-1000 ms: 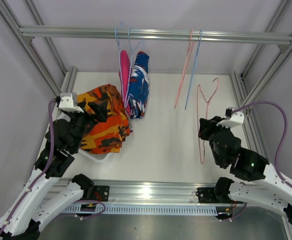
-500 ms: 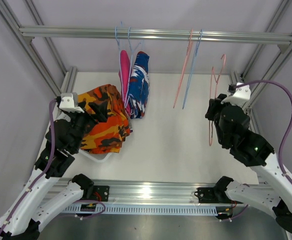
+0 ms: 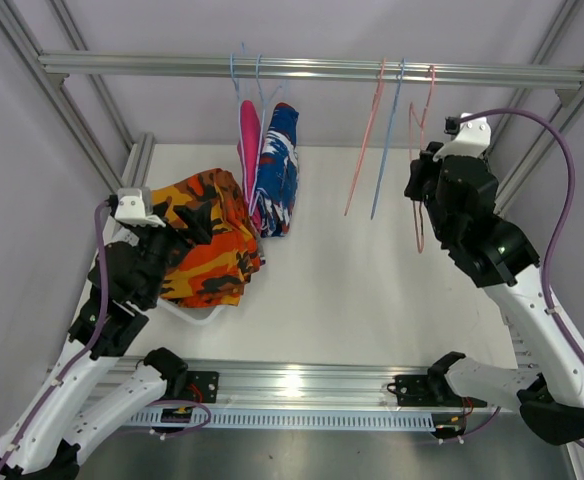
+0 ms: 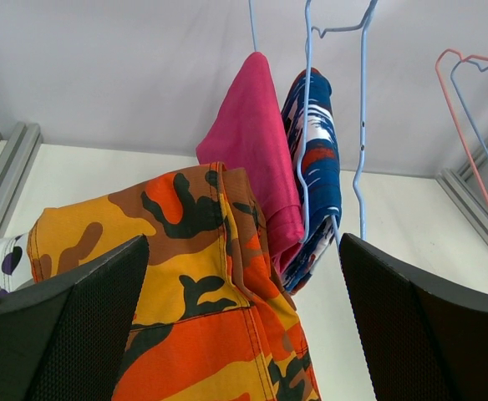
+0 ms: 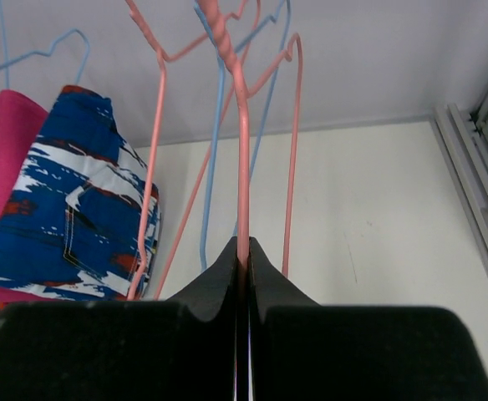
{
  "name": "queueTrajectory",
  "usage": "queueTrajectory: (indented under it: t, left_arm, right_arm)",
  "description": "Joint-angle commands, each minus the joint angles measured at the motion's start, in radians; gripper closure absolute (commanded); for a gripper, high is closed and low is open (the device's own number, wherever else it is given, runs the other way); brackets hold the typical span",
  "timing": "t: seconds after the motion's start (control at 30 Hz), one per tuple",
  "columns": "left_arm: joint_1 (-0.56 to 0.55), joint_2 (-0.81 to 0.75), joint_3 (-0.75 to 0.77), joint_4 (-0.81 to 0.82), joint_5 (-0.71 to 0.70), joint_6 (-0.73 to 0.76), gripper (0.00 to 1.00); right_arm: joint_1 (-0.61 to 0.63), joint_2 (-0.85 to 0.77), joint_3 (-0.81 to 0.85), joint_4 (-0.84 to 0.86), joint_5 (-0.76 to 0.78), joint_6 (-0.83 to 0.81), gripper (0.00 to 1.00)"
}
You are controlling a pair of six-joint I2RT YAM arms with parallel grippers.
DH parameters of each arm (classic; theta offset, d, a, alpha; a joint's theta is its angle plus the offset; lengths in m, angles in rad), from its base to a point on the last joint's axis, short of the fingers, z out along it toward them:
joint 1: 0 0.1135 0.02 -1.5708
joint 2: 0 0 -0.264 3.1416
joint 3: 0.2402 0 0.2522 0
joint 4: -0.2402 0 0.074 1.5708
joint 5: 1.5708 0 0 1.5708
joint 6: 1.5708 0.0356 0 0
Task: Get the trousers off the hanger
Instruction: Place the hanger at the clothesline.
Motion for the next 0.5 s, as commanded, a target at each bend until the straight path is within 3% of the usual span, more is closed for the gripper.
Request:
queueTrajectory:
  t: [0.0, 0.47]
  left_arm:
    - [-0.005, -0.016, -0.004, 0.036, -0.026, 0.031, 0.01]
    - [-0.005, -0.025, -0.01, 0.042, -0.026, 0.034, 0.0]
  right_arm:
    - [-0.011, 0.03, 0.09, 0.014, -0.042, -0.051, 1.0]
    - [-0.12, 0.151, 0.208, 0.021, -0.154, -0.04, 1.0]
